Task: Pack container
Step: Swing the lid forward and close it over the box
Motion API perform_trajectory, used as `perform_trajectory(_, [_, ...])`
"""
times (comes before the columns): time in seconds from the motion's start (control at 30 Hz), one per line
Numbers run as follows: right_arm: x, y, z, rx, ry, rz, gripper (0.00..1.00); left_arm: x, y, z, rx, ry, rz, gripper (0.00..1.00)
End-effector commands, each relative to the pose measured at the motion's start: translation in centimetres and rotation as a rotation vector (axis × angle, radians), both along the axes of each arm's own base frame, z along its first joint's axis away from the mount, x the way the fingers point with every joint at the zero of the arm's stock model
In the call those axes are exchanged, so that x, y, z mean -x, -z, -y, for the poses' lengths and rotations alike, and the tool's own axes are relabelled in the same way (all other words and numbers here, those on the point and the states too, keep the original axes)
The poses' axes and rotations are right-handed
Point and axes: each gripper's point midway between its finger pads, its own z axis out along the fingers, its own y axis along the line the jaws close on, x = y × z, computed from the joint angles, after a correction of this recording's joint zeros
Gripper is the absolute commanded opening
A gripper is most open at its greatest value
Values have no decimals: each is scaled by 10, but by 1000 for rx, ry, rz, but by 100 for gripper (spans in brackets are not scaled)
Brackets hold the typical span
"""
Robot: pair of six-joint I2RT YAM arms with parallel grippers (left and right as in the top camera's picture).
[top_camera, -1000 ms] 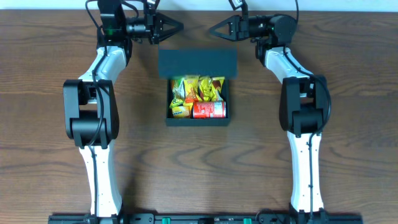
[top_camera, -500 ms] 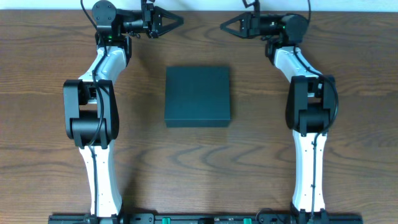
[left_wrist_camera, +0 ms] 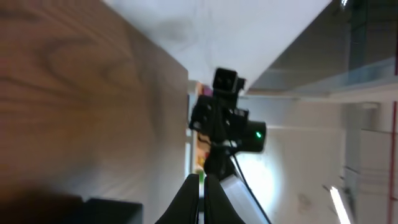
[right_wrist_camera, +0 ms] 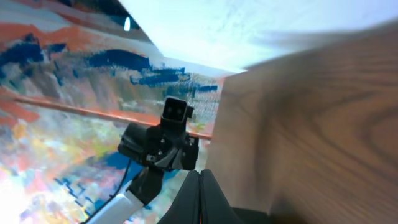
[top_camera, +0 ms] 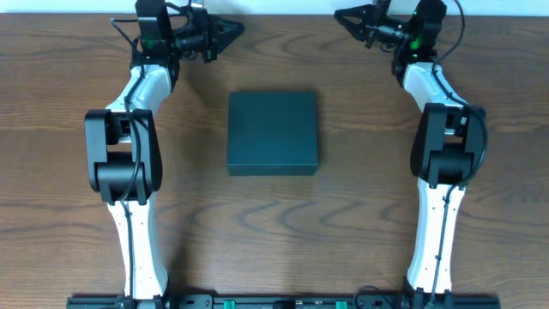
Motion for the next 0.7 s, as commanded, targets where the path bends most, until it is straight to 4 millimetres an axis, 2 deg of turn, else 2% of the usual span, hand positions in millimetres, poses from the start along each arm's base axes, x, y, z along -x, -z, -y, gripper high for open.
perform_trajectory(0.0, [16, -62, -10, 25, -43, 165, 2, -4, -26, 10, -44, -37, 121, 6])
perform_trajectory(0.13, [42, -127, -11, 52, -86, 323, 2, 8, -78, 19, -103, -57, 259, 6])
perform_trajectory(0.23, [64, -181, -11, 67, -83, 445, 2, 30, -115, 18, -230, -88, 350, 6])
perform_trajectory(0.37, [106, -253, -14, 86, -91, 606, 2, 70, -149, -3, -530, -201, 419, 6])
perform_trajectory(0.47, [145, -301, -15, 105, -105, 727, 2, 109, -188, -25, -724, -300, 490, 6])
perform_trajectory(0.57, [178, -326, -17, 129, -153, 793, 2, 146, -225, -41, -813, -363, 564, 6])
perform_trajectory(0.67, [200, -338, -15, 148, -188, 795, 2, 178, -243, -59, -891, -415, 579, 6])
